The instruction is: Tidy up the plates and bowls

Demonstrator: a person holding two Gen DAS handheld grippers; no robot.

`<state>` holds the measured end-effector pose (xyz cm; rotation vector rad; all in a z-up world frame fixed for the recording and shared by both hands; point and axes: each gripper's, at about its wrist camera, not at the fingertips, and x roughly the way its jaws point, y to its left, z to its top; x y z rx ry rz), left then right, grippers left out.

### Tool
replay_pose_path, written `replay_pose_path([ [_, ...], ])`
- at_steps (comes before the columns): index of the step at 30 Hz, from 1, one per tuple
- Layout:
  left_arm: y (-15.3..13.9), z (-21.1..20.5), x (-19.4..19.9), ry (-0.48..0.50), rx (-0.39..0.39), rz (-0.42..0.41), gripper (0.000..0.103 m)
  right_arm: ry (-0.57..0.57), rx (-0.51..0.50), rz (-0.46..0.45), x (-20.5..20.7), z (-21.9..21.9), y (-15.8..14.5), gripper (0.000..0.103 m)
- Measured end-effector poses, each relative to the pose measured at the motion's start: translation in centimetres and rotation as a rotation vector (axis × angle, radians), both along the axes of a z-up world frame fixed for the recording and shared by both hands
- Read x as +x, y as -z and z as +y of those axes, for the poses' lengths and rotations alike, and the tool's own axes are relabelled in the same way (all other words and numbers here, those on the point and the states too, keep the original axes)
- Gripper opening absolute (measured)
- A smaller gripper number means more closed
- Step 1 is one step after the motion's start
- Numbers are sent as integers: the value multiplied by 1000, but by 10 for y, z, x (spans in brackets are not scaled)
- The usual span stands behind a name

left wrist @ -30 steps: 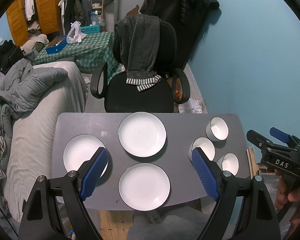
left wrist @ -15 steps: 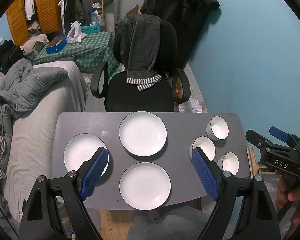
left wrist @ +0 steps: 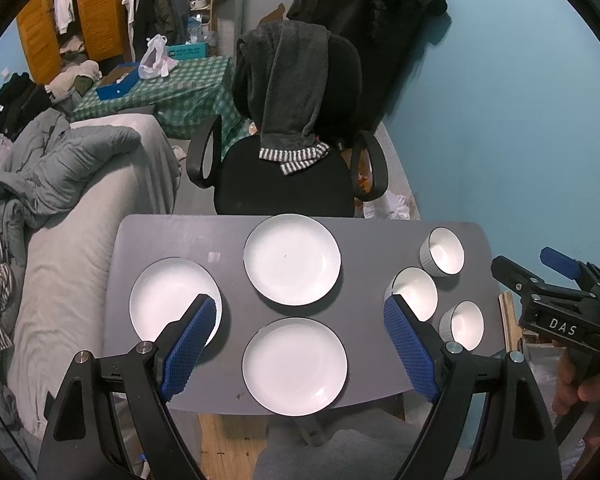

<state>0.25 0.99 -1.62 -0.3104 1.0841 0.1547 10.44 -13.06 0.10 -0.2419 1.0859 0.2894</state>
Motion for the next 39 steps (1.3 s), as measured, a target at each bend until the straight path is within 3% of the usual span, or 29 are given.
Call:
replay_pose_path([
  [11,11,14,-9,-56,19,26,87,-101,21,23,1,35,14,101],
  [23,47,36,-32,-165,23,103,87,-262,-2,37,-3,90,39,101],
  [33,93,57,-58,-247,2,149,87,-376,27,115,-3,118,84,101],
  [39,122,58,-63,-264,-10,181,87,-431,-5,155,-7,129,116,101],
])
